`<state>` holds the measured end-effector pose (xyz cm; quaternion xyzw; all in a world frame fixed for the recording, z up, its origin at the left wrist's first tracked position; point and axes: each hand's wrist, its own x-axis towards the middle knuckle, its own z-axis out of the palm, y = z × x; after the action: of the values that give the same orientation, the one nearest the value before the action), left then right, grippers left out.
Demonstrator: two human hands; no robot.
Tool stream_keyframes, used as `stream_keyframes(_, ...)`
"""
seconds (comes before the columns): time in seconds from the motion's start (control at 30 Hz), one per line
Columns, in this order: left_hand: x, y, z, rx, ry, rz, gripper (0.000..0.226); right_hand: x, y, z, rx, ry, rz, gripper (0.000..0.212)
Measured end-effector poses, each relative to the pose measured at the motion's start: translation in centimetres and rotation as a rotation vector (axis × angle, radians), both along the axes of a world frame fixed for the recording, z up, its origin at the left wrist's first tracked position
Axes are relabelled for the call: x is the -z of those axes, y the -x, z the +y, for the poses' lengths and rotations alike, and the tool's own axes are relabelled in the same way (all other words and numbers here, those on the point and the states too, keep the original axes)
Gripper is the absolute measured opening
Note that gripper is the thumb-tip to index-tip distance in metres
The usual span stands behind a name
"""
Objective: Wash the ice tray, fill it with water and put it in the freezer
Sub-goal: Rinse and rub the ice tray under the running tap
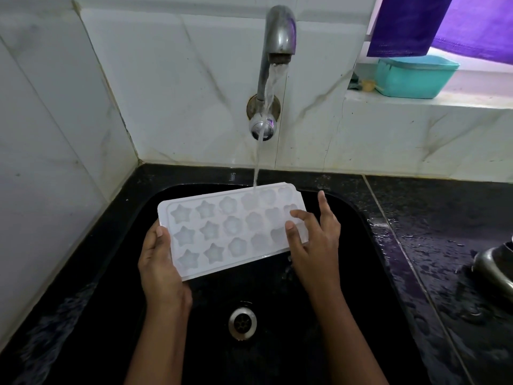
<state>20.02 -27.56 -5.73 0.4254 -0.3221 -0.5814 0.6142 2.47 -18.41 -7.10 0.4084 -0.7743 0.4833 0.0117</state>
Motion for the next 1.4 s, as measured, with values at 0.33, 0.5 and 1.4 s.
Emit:
stream_keyframes(0.33, -0.6, -1.7, -0.7, 0.034, 0.044, -0.013, 0.021, -0.4, -0.5, -0.3, 0.012, -0.235, 0.201, 0.048)
stream_keyframes(0.5, -0.7, -2.8, -1.1, 0.059, 0.038, -0.025, 0.025, -0.4, -1.7, -0.6, -0.068, -0.415, 0.187, 0.049)
stream_keyframes(1.4, -0.3, -4.6, -1.9, 0.02, 0.057, -0.029, 0.028, -2.0, -2.2, -1.6, -0.147, -0.573, 0.257, 0.044)
